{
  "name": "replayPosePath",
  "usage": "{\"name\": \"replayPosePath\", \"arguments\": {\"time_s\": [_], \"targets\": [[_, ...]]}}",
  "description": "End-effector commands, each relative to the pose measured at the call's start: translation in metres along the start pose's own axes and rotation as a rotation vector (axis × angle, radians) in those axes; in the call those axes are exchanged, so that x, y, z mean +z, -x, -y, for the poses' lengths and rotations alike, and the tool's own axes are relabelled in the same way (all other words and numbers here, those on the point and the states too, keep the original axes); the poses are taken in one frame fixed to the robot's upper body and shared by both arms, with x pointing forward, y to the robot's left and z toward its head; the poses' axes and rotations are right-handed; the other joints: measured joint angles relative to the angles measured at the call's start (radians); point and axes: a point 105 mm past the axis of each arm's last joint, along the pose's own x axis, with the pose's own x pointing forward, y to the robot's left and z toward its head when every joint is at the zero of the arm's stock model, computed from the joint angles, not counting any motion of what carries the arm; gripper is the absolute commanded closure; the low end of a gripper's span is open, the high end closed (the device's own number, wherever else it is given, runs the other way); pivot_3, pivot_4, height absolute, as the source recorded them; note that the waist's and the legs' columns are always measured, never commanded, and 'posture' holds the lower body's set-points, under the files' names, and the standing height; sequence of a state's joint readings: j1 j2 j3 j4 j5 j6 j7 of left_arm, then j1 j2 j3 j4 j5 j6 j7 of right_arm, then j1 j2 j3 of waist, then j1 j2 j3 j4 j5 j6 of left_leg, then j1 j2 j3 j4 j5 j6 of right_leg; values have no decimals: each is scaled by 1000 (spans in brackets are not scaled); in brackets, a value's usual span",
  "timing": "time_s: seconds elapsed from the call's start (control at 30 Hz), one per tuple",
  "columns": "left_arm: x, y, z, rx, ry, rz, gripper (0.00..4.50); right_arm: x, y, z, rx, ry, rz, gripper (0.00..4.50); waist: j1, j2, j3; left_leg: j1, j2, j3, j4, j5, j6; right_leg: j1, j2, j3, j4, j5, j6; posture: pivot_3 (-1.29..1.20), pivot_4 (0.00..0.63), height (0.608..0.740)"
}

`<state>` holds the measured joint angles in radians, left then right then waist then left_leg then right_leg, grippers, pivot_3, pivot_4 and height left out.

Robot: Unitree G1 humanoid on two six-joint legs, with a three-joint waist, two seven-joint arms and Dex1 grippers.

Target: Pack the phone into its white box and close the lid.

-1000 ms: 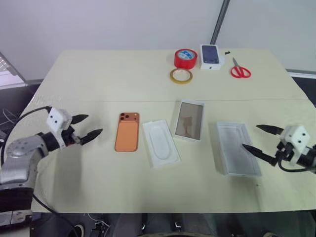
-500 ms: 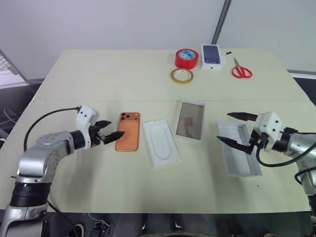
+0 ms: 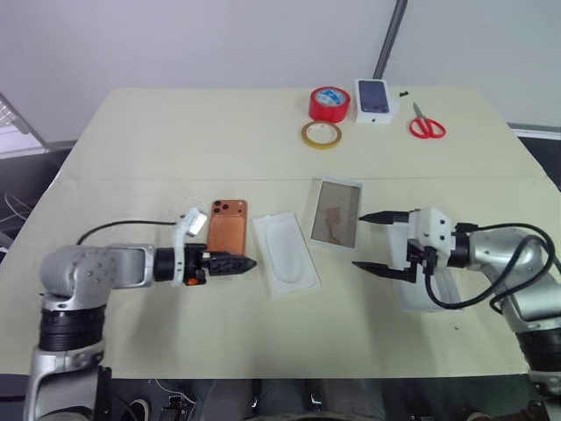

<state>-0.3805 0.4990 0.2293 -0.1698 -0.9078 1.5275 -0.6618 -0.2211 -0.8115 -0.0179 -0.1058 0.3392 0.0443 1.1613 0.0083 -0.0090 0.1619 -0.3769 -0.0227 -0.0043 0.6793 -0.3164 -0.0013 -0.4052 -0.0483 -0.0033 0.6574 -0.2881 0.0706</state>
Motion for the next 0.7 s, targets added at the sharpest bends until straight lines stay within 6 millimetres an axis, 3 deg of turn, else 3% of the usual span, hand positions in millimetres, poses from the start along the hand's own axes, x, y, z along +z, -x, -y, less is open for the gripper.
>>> {"name": "replayPosePath", "arguments": {"time_s": [0.03, 0.7], "targets": [[-3, -1, -2, 21, 26, 27, 36, 4, 4, 5, -38, 25, 13, 6, 0, 0, 0, 0, 0, 0, 0, 0, 0, 0, 0, 0, 0, 0, 0, 0, 150, 740], [-2, -41, -13, 57, 105, 79, 36, -3, 11, 2, -110, 23, -6, 6, 3, 2, -2, 3, 0, 0, 1, 0, -1, 3, 0, 0, 0, 0, 0, 0, 150, 740]]}}
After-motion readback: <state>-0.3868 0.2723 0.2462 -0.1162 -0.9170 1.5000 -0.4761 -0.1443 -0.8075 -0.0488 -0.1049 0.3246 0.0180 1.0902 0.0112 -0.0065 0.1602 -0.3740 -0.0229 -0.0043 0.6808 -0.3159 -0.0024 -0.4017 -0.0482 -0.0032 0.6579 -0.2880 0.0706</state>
